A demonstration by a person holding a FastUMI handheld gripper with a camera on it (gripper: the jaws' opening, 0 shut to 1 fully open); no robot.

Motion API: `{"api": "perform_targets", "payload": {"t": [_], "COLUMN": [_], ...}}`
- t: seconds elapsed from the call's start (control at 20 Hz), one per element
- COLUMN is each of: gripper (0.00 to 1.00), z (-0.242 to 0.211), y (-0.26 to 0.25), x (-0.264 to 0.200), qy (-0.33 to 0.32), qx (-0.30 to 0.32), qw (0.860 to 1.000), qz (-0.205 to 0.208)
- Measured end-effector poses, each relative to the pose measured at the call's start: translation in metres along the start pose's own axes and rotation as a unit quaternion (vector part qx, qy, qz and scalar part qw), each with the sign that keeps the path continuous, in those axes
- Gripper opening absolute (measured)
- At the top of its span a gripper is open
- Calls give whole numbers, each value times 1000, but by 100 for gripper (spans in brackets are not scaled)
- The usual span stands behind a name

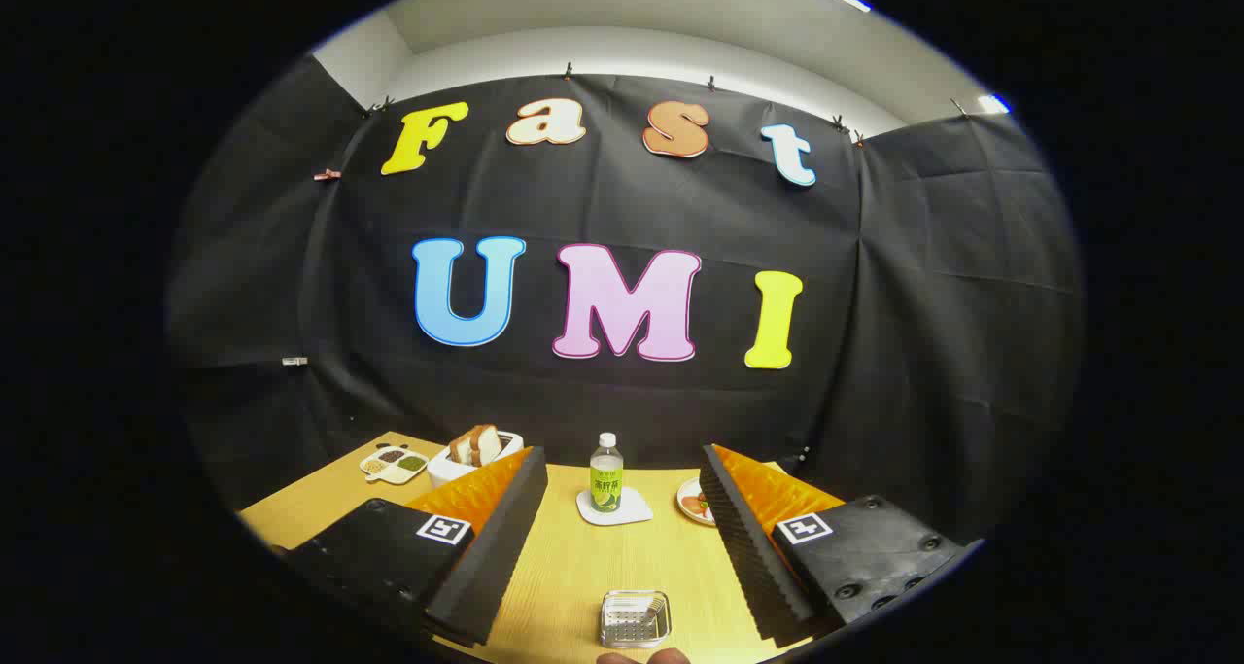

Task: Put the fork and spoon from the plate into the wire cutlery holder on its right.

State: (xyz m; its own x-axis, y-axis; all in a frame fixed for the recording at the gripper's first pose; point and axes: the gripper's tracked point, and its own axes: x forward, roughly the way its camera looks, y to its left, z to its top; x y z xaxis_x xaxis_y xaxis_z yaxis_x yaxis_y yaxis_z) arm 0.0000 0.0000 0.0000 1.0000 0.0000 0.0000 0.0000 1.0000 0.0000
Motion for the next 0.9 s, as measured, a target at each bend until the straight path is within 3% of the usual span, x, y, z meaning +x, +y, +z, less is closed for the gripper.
{"api": "perform_targets", "payload": {"t": [0.55,0.9], "gripper": [98,98], "z": [13,-5], "y": [-1,19], "x": [2,6], "qy": [-8,1], "qx": [17,22], "qw": [1000,1000], "qz": [-17,-13]}}
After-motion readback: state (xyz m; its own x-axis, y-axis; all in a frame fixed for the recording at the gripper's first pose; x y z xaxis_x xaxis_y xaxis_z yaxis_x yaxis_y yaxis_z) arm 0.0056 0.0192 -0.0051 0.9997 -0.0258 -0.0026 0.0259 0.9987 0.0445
